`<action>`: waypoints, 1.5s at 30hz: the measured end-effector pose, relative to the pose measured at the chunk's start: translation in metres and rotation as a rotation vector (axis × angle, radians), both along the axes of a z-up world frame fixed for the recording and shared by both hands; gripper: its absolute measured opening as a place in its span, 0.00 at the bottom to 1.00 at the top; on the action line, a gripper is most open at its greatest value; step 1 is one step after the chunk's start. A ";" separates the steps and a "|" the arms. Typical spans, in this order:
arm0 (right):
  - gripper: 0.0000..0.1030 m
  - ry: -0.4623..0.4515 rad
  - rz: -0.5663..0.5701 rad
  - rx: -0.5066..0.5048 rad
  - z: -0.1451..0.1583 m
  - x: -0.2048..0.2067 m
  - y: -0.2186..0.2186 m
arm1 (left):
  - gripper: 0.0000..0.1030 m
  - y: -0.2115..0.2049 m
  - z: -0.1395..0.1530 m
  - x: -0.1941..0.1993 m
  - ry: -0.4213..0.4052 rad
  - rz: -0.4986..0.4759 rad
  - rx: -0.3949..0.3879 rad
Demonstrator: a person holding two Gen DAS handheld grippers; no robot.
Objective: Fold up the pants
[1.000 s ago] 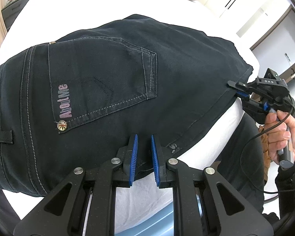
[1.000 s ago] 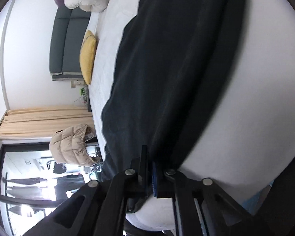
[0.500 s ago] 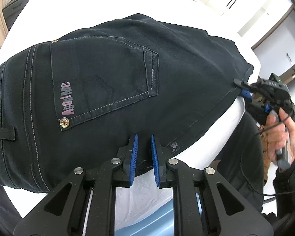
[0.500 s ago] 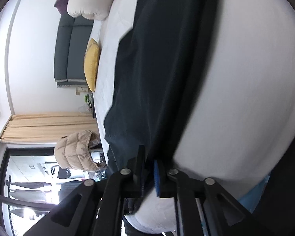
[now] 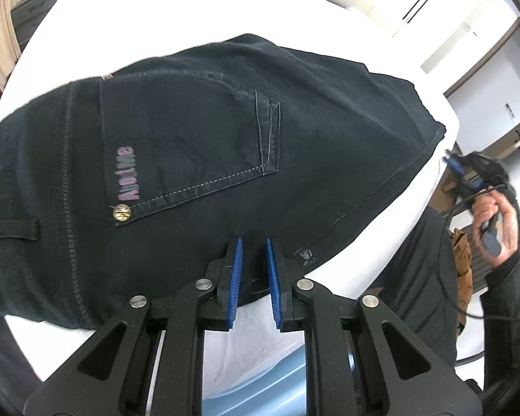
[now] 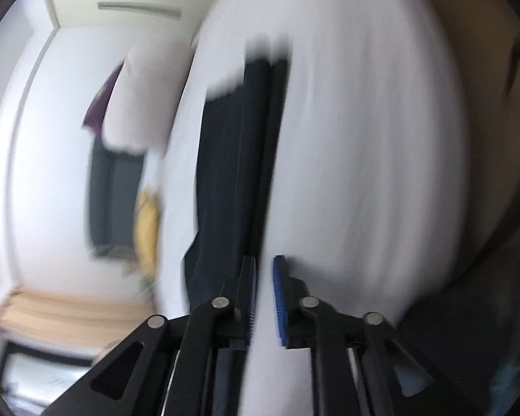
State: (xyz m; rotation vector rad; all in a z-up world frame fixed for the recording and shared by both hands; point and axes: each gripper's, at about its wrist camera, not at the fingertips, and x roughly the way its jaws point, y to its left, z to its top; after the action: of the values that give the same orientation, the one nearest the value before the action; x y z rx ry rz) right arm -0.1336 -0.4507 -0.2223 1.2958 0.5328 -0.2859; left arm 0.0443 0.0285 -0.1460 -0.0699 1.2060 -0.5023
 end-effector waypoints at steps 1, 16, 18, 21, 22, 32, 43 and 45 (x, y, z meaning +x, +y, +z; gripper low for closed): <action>0.14 -0.030 0.066 -0.031 0.013 0.008 0.001 | 0.13 -0.002 0.007 -0.001 -0.016 -0.003 0.006; 0.00 -0.081 0.205 0.153 -0.050 0.107 -0.019 | 0.13 -0.086 -0.010 0.079 -0.020 -0.078 0.037; 0.00 -0.070 0.041 0.111 -0.052 0.071 -0.068 | 0.13 -0.080 -0.018 0.076 -0.004 -0.068 0.023; 0.00 -0.123 -0.080 0.160 -0.059 0.038 -0.122 | 0.13 -0.068 -0.023 0.070 -0.002 -0.050 -0.012; 0.00 -0.099 -0.129 0.115 -0.047 0.028 -0.130 | 0.13 -0.066 -0.022 0.072 0.001 -0.044 -0.013; 0.05 -0.137 0.588 0.063 0.017 0.176 0.057 | 0.13 -0.106 0.000 0.119 -0.086 -0.078 -0.036; 0.00 0.061 0.469 0.066 -0.048 0.253 0.040 | 0.13 -0.017 -0.040 0.162 -0.025 0.103 -0.084; 0.00 0.071 0.322 0.056 -0.047 0.236 -0.011 | 0.13 0.003 -0.043 0.162 -0.032 0.127 -0.110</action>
State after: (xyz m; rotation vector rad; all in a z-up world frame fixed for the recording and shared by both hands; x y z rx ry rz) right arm 0.1024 -0.4621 -0.2697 1.2354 0.8039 -0.0492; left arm 0.2060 0.0318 -0.1886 -0.2302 1.1340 -0.4570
